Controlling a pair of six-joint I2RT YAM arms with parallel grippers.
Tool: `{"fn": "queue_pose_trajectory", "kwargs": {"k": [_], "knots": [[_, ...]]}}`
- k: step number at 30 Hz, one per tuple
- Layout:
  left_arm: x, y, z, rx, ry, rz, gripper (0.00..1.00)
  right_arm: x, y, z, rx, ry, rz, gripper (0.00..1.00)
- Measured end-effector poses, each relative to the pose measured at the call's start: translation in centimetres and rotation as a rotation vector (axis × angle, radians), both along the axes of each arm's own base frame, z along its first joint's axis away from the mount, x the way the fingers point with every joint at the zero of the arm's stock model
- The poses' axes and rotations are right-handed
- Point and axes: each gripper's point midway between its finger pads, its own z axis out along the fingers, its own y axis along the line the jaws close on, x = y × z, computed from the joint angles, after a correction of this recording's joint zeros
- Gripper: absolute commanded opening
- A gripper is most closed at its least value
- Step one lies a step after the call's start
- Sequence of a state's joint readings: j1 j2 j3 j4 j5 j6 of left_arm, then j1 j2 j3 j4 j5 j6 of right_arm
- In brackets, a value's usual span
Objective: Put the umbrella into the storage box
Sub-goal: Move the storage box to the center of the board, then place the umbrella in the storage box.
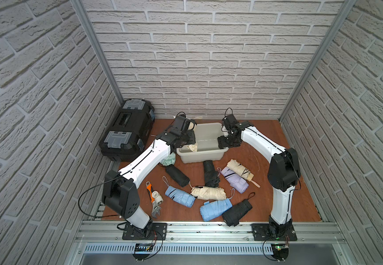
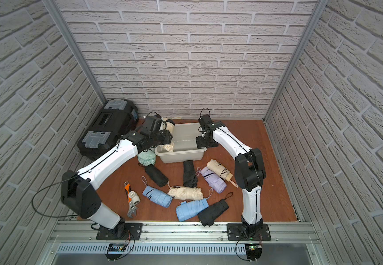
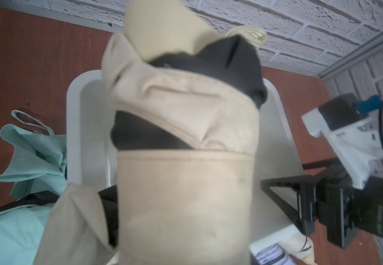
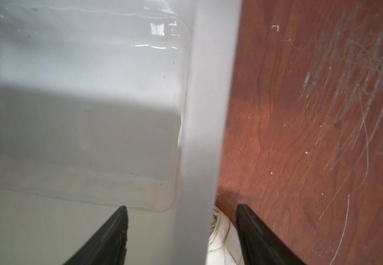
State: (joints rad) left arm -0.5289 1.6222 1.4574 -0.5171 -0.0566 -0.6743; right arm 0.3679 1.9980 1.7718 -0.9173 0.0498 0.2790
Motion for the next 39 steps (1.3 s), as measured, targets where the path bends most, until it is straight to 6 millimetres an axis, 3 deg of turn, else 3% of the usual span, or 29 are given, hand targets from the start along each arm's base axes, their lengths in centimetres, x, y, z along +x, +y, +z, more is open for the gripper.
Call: {"fn": "queue_pose_trajectory", "kwargs": {"k": [5,13,18,21,28,34,37,39], "knots": [[1.1,-0.5,-1.6,-0.021,0.081,0.072,0.00,-0.6,-2.2,2.4,-0.022,-0.065,-0.091,0.88],[1.2,-0.4,-5.6,0.007,0.233,0.145,0.00,-4.0,-7.1,7.5,-0.037,-0.211,-0.267,0.88],[1.4,0.1,-7.5,0.025,0.291,0.177,0.00,-5.8,-8.3,9.6,-0.018,-0.271,-0.325,0.88],[2.0,0.1,-8.6,0.025,0.309,0.196,0.10,-6.9,-8.7,10.3,0.000,-0.291,-0.349,0.88],[2.6,0.6,-11.4,0.031,0.365,0.227,0.43,-9.1,-9.2,12.2,0.046,-0.345,-0.385,0.88],[3.5,1.3,-11.4,0.011,0.348,0.254,0.68,-10.2,-8.9,13.8,0.075,-0.385,-0.371,0.88],[3.9,1.3,-11.2,0.010,0.331,0.258,0.74,-10.6,-8.7,13.9,0.074,-0.382,-0.360,0.88],[4.2,1.2,-11.0,0.008,0.314,0.259,0.84,-10.9,-8.5,13.7,0.068,-0.371,-0.347,0.88]]}}
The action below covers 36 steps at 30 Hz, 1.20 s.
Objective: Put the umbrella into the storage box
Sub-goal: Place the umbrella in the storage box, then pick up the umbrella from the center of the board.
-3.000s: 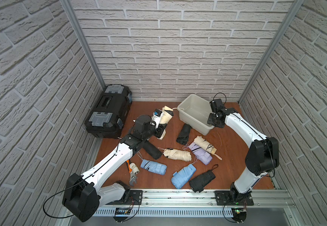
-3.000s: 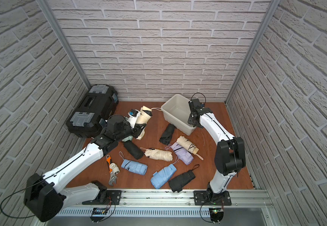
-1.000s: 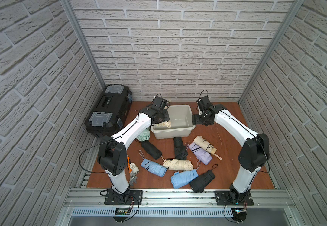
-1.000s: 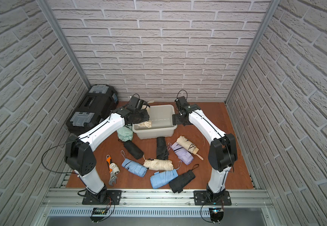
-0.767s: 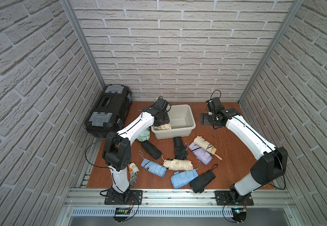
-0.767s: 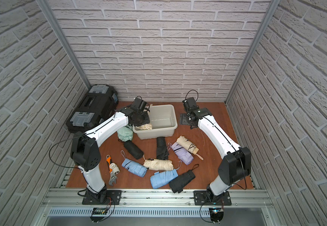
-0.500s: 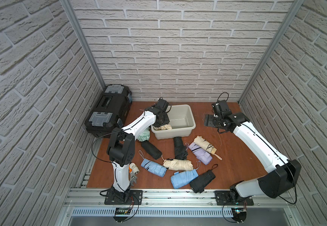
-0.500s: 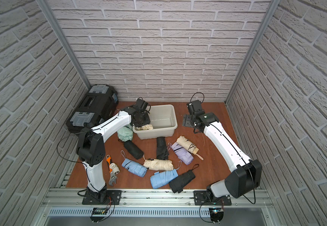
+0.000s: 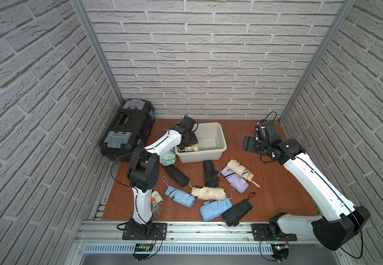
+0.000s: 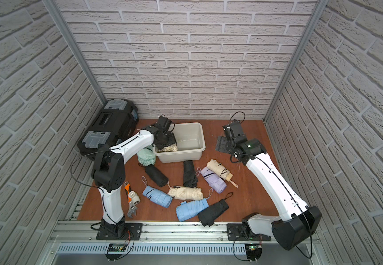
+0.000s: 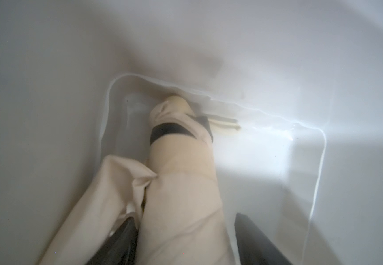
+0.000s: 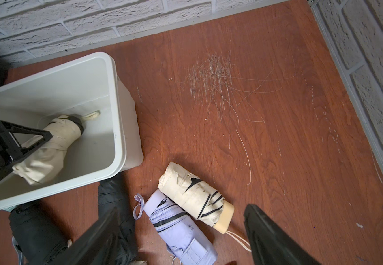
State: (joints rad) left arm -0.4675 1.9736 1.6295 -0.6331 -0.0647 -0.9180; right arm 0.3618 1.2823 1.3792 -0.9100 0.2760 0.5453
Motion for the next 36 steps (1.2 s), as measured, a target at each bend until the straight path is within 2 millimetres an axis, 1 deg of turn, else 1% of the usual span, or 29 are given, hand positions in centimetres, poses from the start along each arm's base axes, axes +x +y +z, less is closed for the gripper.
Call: {"fn": "queue_pose_trajectory", "kwargs": {"k": [2,3,6,8,10,14,16,18,20,22,23,25,28,31,34,36], "knots": [[0.3,-0.3,0.3,-0.002,-0.021,-0.004,0.88,-0.3,0.3,-0.2,-0.005,0.013,0.015,0.88],[0.3,-0.3,0.4,-0.003,-0.033,-0.003,0.88,-0.5,0.5,-0.3,-0.007,0.019,0.026,0.88],[-0.3,0.0,1.1,0.002,-0.052,-0.002,0.87,-0.8,1.5,-0.6,-0.017,0.042,0.065,0.88],[-0.8,0.2,1.9,-0.003,-0.072,-0.001,0.85,-1.0,2.5,-0.8,-0.023,0.060,0.102,0.88],[-1.4,0.5,3.5,-0.015,-0.117,0.002,0.84,-1.3,3.9,-1.2,-0.022,0.079,0.152,0.88],[-2.7,1.7,8.0,-0.053,-0.257,-0.001,0.84,-3.0,8.0,-2.4,-0.044,0.128,0.312,0.87],[-3.4,2.4,10.6,-0.072,-0.347,-0.007,0.84,-4.5,10.8,-3.1,-0.074,0.145,0.444,0.87],[-3.8,3.4,12.7,-0.083,-0.428,-0.008,0.84,-6.1,13.1,-3.9,-0.108,0.155,0.574,0.87],[-4.0,4.7,13.9,-0.092,-0.485,0.010,0.83,-7.9,15.2,-4.8,-0.147,0.160,0.720,0.85],[-3.9,6.7,14.2,-0.090,-0.515,0.051,0.83,-9.9,17.1,-6.0,-0.187,0.165,0.879,0.85],[-3.8,7.7,14.0,-0.087,-0.519,0.072,0.83,-10.6,17.7,-6.6,-0.205,0.171,0.942,0.84],[-3.8,10.0,13.3,-0.079,-0.518,0.121,0.83,-12.3,19.0,-8.3,-0.251,0.187,1.096,0.84],[-4.3,12.7,12.3,-0.073,-0.509,0.187,0.83,-14.2,20.4,-10.7,-0.310,0.224,1.282,0.84],[-5.1,14.3,12.1,-0.084,-0.517,0.228,0.83,-14.6,21.6,-13.0,-0.361,0.264,1.408,0.84],[-5.9,15.0,12.5,-0.100,-0.545,0.241,0.84,-14.7,22.2,-15.5,-0.410,0.322,1.495,0.84],[-6.3,15.3,13.0,-0.110,-0.567,0.247,0.84,-14.7,22.5,-16.8,-0.435,0.352,1.538,0.84]]}}
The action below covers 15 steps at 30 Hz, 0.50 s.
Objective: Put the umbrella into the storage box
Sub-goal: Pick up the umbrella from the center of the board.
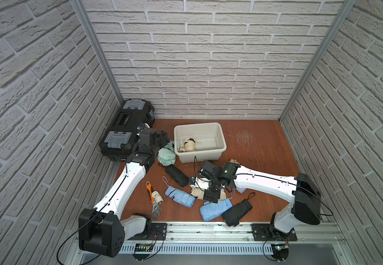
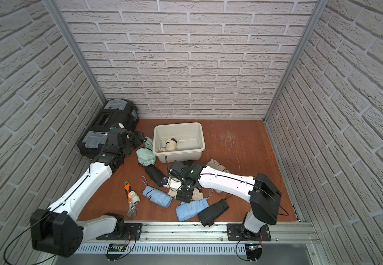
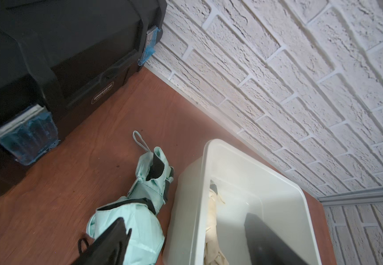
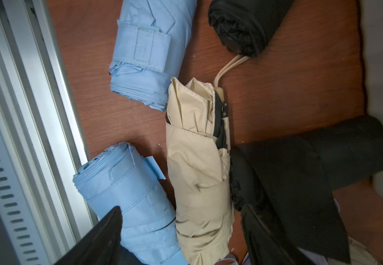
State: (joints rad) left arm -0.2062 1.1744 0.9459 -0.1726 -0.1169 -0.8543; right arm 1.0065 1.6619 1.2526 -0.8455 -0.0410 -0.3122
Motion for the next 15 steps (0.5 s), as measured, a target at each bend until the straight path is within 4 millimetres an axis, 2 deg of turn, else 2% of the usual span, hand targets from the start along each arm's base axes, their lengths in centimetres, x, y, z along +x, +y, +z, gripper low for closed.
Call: {"fn": "queue_pose_trajectory", "kwargs": {"k": [6,15], "knots": [[-0.3,0.6,0.8,-0.017,-0.038,0.011,0.84,0.4,0.8,-2.4,-0.049,0.005,0.090,0.85],[-0.2,0.8,0.8,-0.028,-0.039,0.016,0.84,1.3,0.8,-5.0,-0.120,-0.017,0.155,0.85]]}}
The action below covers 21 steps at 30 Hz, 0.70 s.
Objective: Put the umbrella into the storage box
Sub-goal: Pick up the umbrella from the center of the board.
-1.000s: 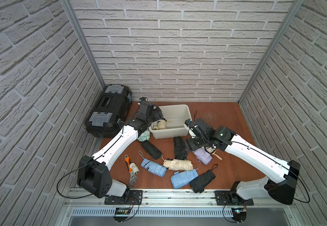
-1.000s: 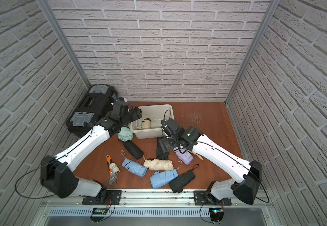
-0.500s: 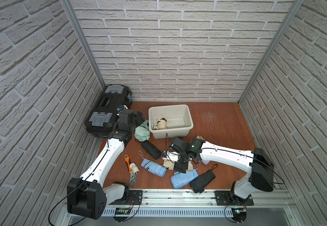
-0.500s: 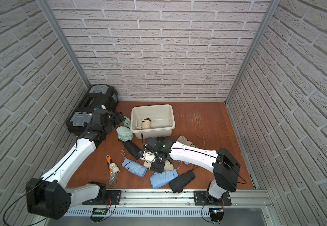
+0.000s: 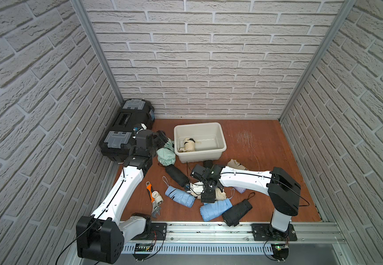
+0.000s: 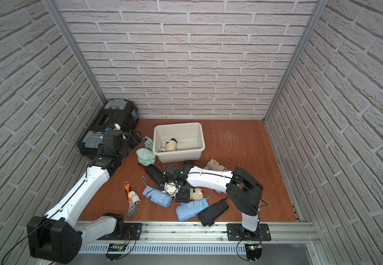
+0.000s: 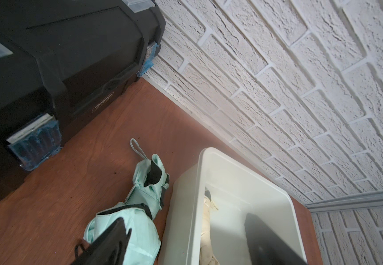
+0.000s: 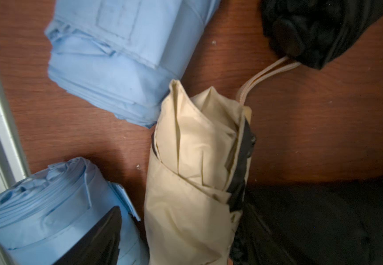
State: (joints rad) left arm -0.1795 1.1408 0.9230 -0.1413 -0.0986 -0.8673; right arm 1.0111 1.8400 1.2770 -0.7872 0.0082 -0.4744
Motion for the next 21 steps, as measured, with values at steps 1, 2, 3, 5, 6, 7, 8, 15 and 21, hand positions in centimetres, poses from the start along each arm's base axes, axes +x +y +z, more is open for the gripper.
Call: {"fn": "queue_pose_trajectory", "kwargs": {"k": [1,2,3,5,6,7,8,15,21], "knots": [[0.0,0.0,0.0,-0.001,0.001,0.000,0.84,0.1,0.0,-0.3,-0.005,-0.001,0.005,0.85],[0.0,0.0,0.0,-0.002,0.001,-0.001,0.84,0.1,0.0,-0.5,-0.009,-0.003,0.008,0.84],[0.0,0.0,0.0,-0.002,0.001,-0.001,0.84,0.2,0.1,-0.6,-0.013,-0.005,0.011,0.84],[0.0,0.0,0.0,-0.002,0.001,-0.001,0.84,0.5,0.2,-0.9,-0.019,-0.010,0.012,0.82],[0.0,0.0,0.0,-0.003,0.001,0.000,0.84,0.6,0.3,-1.1,-0.019,-0.012,0.012,0.81],[0.0,0.0,0.0,-0.003,0.001,-0.001,0.84,0.6,0.4,-1.3,-0.021,-0.011,0.013,0.80],[0.0,0.0,0.0,-0.004,0.002,0.000,0.84,0.7,0.5,-1.6,-0.023,-0.009,0.014,0.80],[0.0,0.1,-0.1,-0.008,0.002,0.005,0.84,0.9,0.8,-2.5,-0.026,-0.011,0.018,0.69],[0.1,0.2,-0.1,-0.007,0.002,0.008,0.84,1.0,1.0,-2.5,-0.017,-0.011,0.024,0.40]]}}
